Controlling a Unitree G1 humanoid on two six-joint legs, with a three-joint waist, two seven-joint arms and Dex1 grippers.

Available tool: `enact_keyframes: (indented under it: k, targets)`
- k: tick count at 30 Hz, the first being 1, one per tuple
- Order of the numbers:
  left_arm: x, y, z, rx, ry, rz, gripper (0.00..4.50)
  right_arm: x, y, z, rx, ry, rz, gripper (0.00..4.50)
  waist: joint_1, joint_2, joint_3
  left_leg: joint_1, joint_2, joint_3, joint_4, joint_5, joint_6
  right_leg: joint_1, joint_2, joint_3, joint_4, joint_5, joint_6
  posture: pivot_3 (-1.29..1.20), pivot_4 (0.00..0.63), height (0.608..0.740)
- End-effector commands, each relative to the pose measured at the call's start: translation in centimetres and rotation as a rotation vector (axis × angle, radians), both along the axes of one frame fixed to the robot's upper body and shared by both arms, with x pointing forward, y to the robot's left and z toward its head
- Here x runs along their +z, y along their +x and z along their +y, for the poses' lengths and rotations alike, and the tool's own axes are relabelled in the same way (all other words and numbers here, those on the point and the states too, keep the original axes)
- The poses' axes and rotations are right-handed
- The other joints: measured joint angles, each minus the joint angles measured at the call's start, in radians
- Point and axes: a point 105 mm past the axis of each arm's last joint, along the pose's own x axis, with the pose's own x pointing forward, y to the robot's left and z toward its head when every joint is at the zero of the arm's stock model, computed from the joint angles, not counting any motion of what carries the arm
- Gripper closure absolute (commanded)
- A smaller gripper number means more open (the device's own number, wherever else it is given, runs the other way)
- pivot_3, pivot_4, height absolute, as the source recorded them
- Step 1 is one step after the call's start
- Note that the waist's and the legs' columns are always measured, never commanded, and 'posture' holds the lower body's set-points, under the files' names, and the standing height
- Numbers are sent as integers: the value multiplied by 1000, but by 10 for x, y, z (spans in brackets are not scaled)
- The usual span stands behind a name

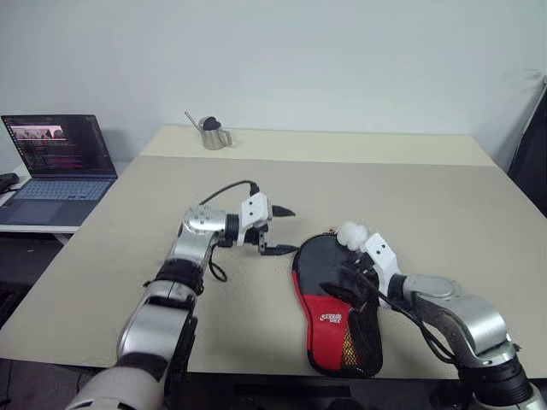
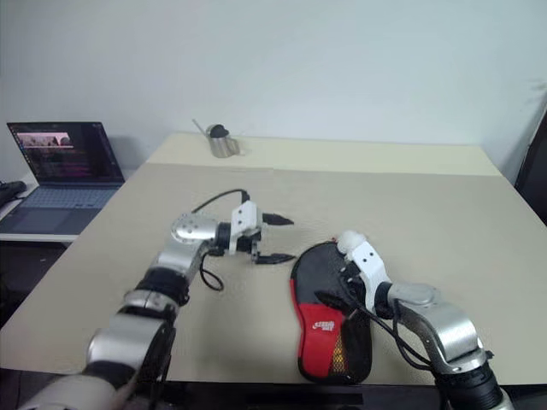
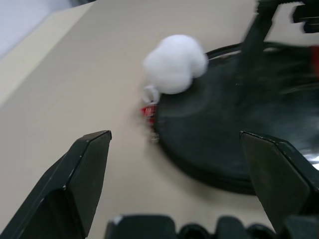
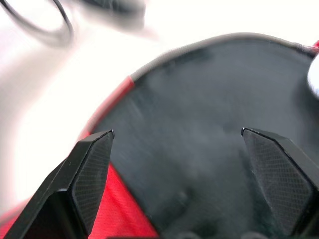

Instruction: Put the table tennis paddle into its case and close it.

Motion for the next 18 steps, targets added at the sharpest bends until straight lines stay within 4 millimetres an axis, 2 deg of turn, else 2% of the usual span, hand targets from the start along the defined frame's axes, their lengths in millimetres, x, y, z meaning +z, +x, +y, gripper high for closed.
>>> enact_keyframes:
  k: [1, 5, 11, 18]
  targets:
    - [16, -19, -4, -35, -16, -12, 23, 41, -10, -15, 29, 109, -60, 0, 1, 1, 0, 0, 0, 0, 0, 0, 0, 0, -1, 0, 0, 0, 0, 0, 150, 740]
    - [11, -30, -12, -45, -16, 25, 23, 53, -13, -34, 17, 85, -71, 0, 4, 1, 1, 1, -3, -1, 0, 0, 0, 2, -1, -1, 0, 0, 0, 0, 150, 740]
    - [-5, -38, -37, -73, 18, 50, 23, 51, -16, -51, 51, -63, -120, 0, 3, 1, 1, 3, -5, 2, 1, 0, 0, 4, -1, -2, -1, 0, 1, 0, 150, 740]
    - [-12, -30, -53, 14, 0, 80, 23, 53, -6, -66, 18, -123, -155, 0, -1, 1, 1, 5, -5, 2, 0, 0, 0, 4, 3, 0, -1, 0, 1, 0, 150, 740]
